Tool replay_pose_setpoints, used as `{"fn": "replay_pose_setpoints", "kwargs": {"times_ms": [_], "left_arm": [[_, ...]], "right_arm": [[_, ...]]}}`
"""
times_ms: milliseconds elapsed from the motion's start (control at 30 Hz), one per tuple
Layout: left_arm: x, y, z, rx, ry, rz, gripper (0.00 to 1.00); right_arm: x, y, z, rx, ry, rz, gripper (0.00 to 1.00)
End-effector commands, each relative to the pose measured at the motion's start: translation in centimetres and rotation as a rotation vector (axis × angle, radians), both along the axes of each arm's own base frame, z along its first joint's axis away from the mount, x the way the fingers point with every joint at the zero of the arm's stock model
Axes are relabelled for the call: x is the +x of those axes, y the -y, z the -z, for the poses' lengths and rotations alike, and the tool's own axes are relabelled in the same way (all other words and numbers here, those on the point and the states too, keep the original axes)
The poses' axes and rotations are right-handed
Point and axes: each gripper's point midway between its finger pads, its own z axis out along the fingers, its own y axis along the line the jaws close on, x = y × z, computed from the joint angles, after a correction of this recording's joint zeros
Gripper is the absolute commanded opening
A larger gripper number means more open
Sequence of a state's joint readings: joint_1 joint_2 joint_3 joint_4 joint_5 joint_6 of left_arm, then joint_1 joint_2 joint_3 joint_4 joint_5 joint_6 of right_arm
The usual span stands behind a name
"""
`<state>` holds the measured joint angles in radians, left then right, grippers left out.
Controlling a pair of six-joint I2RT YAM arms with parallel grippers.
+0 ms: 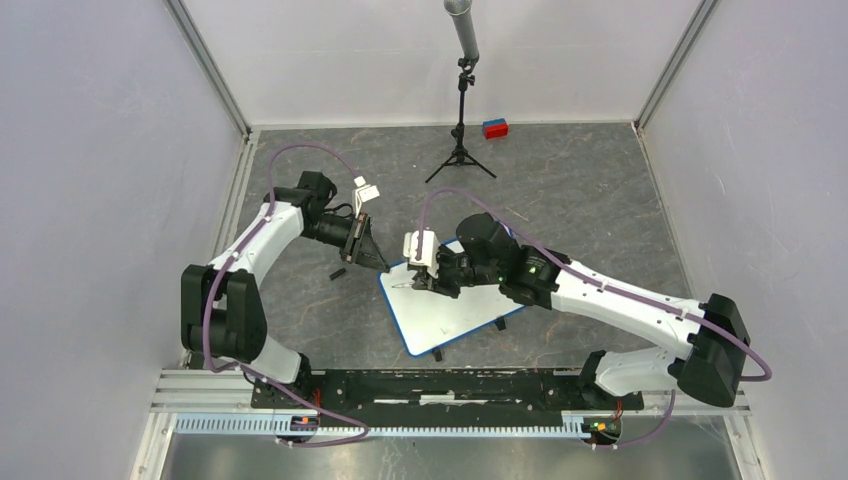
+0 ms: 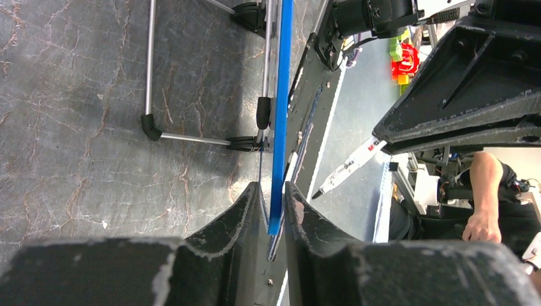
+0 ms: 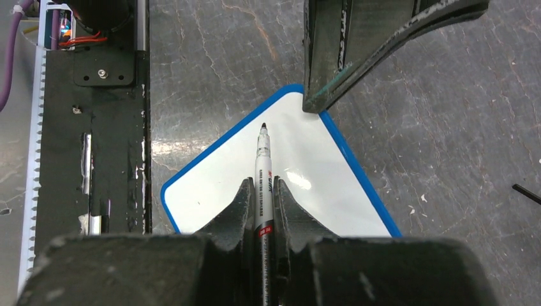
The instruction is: Write a sentence on the whiteboard
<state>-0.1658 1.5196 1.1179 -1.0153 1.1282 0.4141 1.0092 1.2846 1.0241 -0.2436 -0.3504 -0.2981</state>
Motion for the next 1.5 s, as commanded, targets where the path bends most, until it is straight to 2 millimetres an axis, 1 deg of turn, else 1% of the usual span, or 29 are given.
{"fn": "replay_pose_setpoints", "kwargs": {"times_ms": [0, 167, 233, 400, 500, 767, 1033, 1233, 1467], "left_arm": [[0.1, 0.5, -0.3, -0.046, 0.039, 0.030, 0.24], [0.0, 0.7, -0.2, -0.048, 0.035, 0.035, 0.15], [0.0, 0.7, -0.2, -0.048, 0.036, 0.036, 0.10], [0.1, 0.7, -0.1, -0.047, 0.033, 0.038, 0.03], [0.1, 0.7, -0.1, -0.049, 0.035, 0.039, 0.02], [0.0, 0.7, -0.2, -0.051, 0.040, 0.042, 0.03], [0.1, 0.7, -0.2, -0.050, 0.040, 0.042, 0.02], [0.1, 0.7, -0.1, -0.046, 0.041, 0.042, 0.02], [0.1, 0.7, -0.1, -0.046, 0.040, 0.041, 0.03]], "right_arm": [[0.6, -1.6, -2.8, 0.069, 0.043, 0.015, 0.00], [0.7, -2.1, -3.1, 0.072, 0.048, 0.021, 0.00], [0.8, -2.3, -3.1, 0.072, 0.046, 0.022, 0.00], [0.7, -3.0, -2.8, 0.068, 0.043, 0.018, 0.00], [0.8, -3.2, -2.7, 0.066, 0.047, 0.020, 0.00], [1.8, -3.3, -2.3, 0.052, 0.066, 0.062, 0.00], [2.5, -2.8, -1.5, 0.021, 0.094, 0.091, 0.00], [3.1, -1.7, -1.3, -0.008, 0.130, 0.127, 0.00], [4.1, 0.2, -0.8, -0.044, 0.154, 0.180, 0.00]]}}
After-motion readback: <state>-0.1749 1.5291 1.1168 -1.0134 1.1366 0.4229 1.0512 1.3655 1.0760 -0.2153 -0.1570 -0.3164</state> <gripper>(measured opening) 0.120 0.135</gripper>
